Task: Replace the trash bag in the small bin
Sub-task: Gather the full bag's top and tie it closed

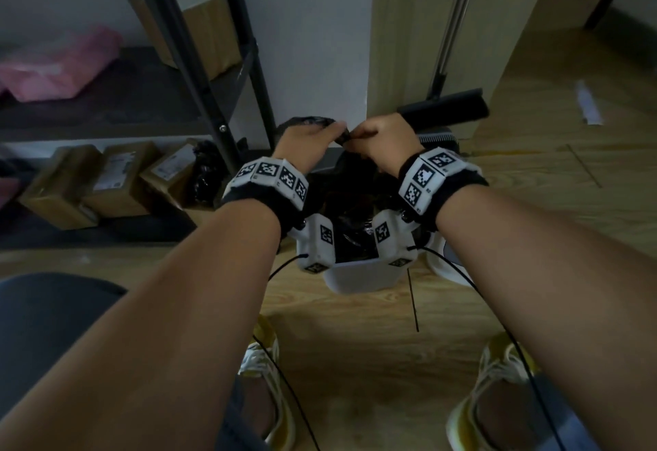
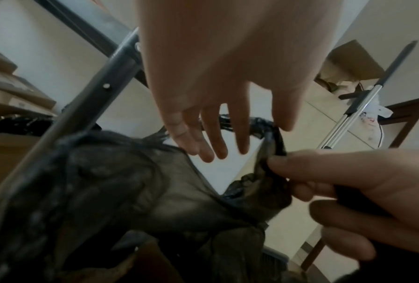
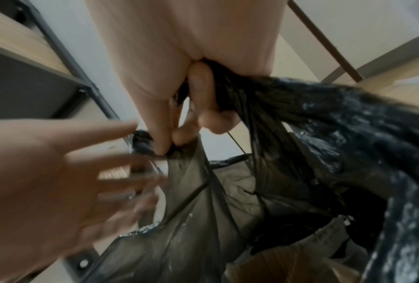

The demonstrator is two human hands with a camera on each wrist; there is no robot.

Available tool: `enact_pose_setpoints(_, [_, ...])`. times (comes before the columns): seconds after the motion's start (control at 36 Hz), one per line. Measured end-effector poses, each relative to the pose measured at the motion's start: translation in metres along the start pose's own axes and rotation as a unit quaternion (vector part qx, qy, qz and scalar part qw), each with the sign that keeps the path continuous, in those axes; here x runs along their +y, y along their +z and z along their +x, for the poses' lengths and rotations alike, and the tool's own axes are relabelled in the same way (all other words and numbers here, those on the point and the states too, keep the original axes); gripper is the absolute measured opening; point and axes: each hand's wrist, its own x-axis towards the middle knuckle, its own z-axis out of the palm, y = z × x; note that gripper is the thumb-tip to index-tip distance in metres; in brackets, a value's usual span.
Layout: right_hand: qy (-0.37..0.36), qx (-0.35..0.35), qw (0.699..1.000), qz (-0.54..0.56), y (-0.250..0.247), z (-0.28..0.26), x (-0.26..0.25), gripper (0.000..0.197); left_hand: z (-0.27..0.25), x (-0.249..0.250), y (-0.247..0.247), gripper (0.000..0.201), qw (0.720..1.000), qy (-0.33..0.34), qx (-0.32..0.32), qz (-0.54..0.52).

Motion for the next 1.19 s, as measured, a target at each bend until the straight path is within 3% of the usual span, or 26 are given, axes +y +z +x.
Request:
enact_pose_setpoints(0.08, [-0.01,-0.003,1.0,0.002,0.002,-0.002,-0.001,0.02,0.001,-0.001,-0.001,0.04,0.999,0.048,-0.008,0.024])
enact_pose_setpoints(0.19, [0.017,0.029,0.998,-0.044,-0.002,-0.002,0.007,0.027,0.007,0.002,-0.007,0.019,0.998,0.063,0.017,-0.01])
enact_pose_setpoints(0.36, [0.112,0.096,0.988,-0.039,-0.015,-0.006,0.016,0.027,0.017,0.003,-0.013,0.032,0.984,0.003,-0.025,-0.174])
enact_pose_setpoints(0.5, [0.114,0.105,0.985,-0.071,-0.025,-0.005,0.014,0.03,0.01,0.004,-0.011,0.03,0.957,-0.034,-0.065,-0.281])
enact_pose_setpoints(0.75, [0.078,0.139,0.985,-0.069,-0.029,-0.011,0.013,0.03,0.012,-0.013,0.005,0.03,0.989,0.003,-0.084,-0.12])
enact_pose_setpoints(0.83, [0.054,0.174,0.975,-0.127,-0.031,-0.007,0.011,0.026,0.011,-0.011,0.007,0.029,0.994,0.014,-0.088,-0.065])
enact_pose_setpoints(0.92, [0.053,0.164,0.972,-0.16,-0.033,-0.005,0.008,0.026,0.012,-0.013,0.01,0.021,0.995,0.006,-0.093,-0.021])
enact_pose_setpoints(1.0, [0.047,0.141,0.981,-0.128,-0.032,-0.002,0.005,0.025,0.014,-0.016,0.013,0.044,0.991,0.007,-0.102,0.085])
enact_pose_setpoints(1.08, [0.032,0.129,0.989,-0.071,-0.03,0.001,0.002,0.025,0.014,-0.017,0.016,0.072,0.982,-0.006,-0.158,0.101])
enact_pose_setpoints(1.19, [-0.012,0.102,0.993,-0.057,-0.026,0.004,0.0,0.033,0.006,-0.014,0.023,0.076,0.975,0.006,-0.179,0.131])
